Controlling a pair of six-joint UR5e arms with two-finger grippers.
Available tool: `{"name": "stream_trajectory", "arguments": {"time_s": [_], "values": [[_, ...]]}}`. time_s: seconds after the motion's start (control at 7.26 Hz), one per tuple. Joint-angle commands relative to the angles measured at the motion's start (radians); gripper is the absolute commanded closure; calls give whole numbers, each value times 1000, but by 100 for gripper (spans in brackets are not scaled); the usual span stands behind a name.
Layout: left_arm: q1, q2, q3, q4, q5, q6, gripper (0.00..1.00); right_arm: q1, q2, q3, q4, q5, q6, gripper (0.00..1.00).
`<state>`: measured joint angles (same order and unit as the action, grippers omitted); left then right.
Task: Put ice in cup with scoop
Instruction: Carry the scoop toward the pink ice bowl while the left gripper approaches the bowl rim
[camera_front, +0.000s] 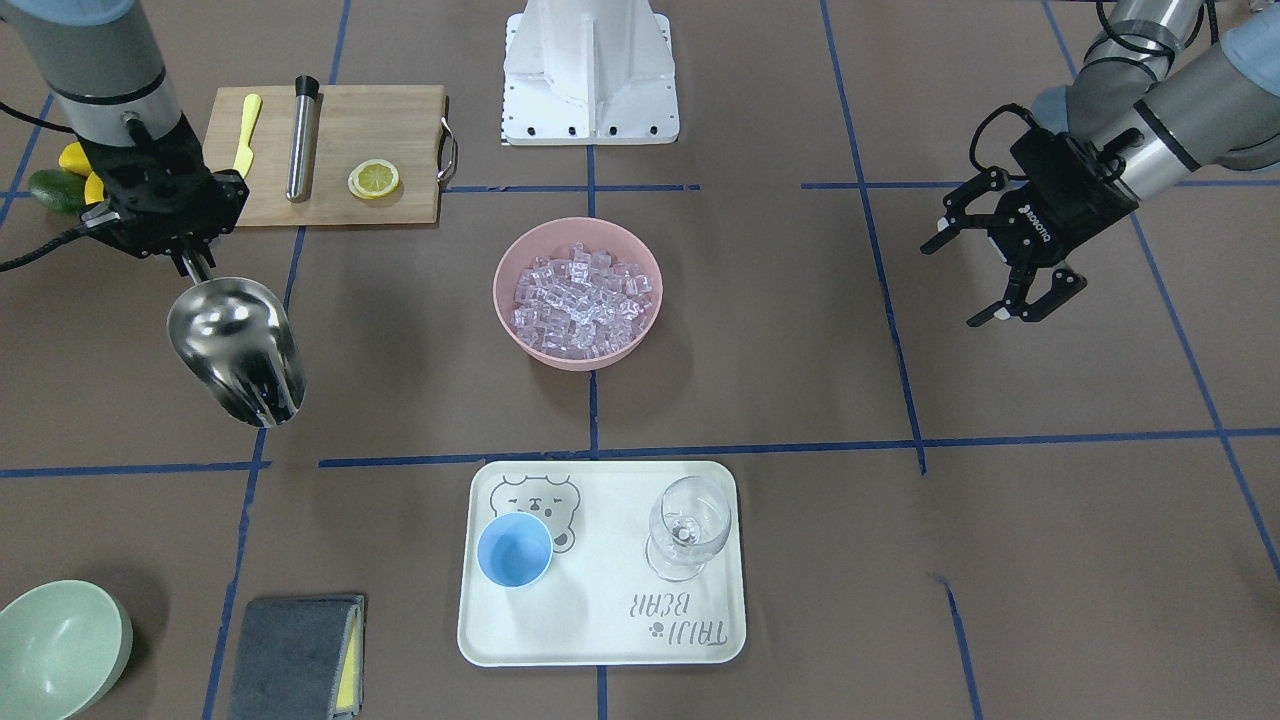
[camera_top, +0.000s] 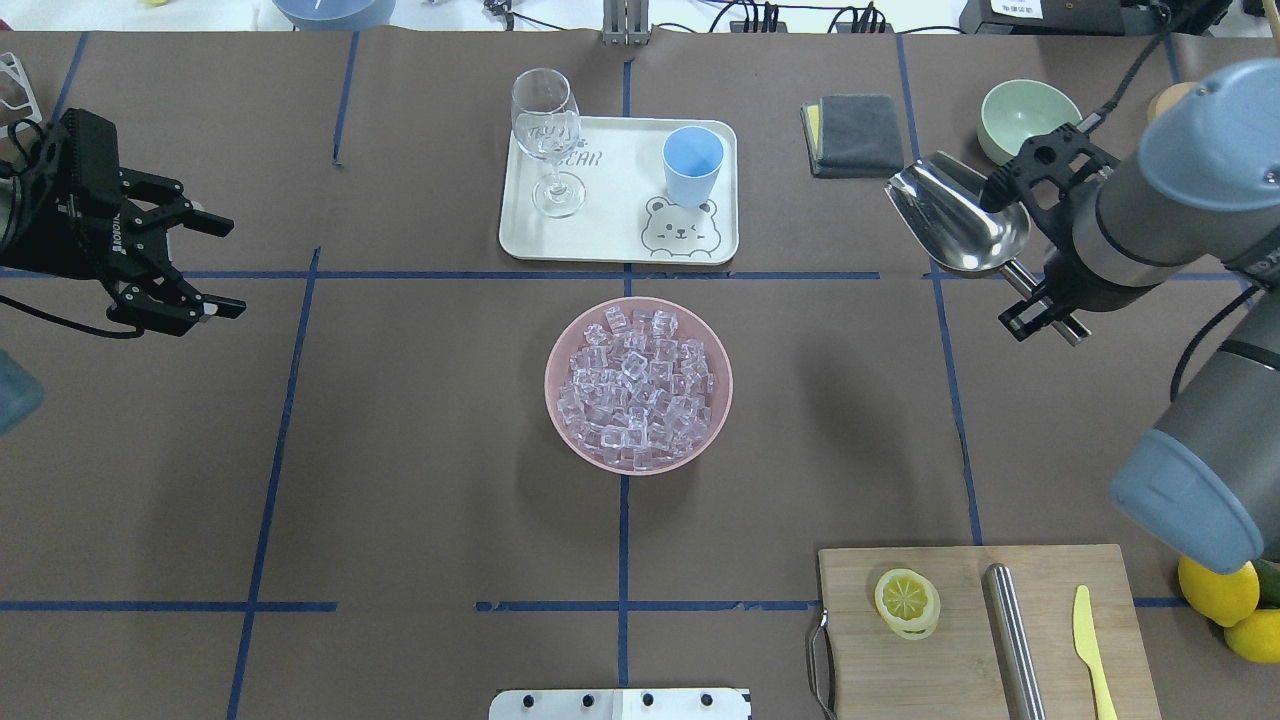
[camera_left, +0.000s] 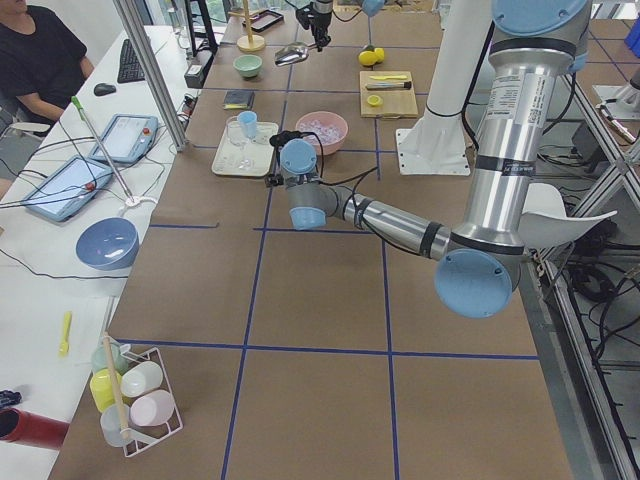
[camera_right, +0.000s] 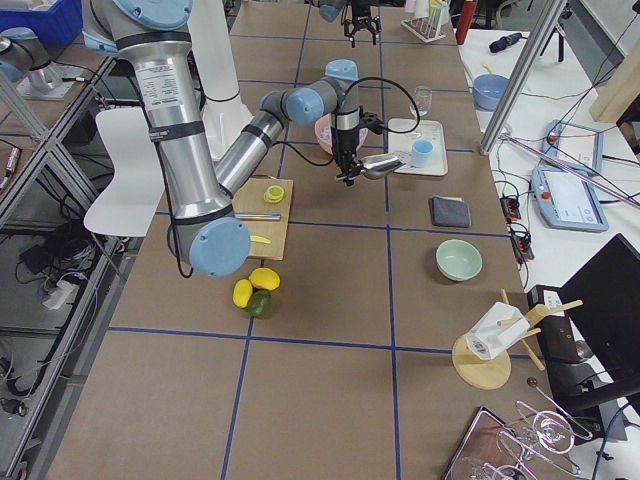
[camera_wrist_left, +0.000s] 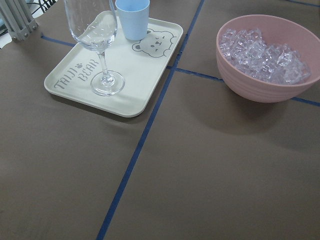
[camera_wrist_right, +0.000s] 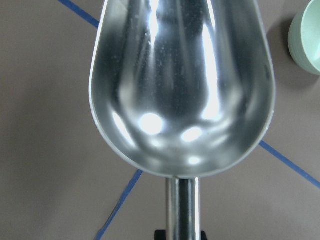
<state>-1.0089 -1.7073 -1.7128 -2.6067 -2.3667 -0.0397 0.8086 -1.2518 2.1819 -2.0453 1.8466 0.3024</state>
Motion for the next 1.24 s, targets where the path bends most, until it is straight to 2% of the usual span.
{"name": "stream_trajectory", "arguments": {"time_s": [0.0, 0.69, 0.96, 1.1], "values": [[3, 2, 1, 0, 0, 0, 0, -32, 86, 4, -131, -46, -23, 100], [4, 3, 2, 0, -2, 0, 0, -71, 165, -25, -127, -64, -274, 100], [74, -20, 15, 2, 7, 6, 0, -109, 172, -34, -130, -157, -340, 100], [119, -61, 24, 3, 12, 9, 0, -138, 175, -34, -133, -164, -395, 100]]}}
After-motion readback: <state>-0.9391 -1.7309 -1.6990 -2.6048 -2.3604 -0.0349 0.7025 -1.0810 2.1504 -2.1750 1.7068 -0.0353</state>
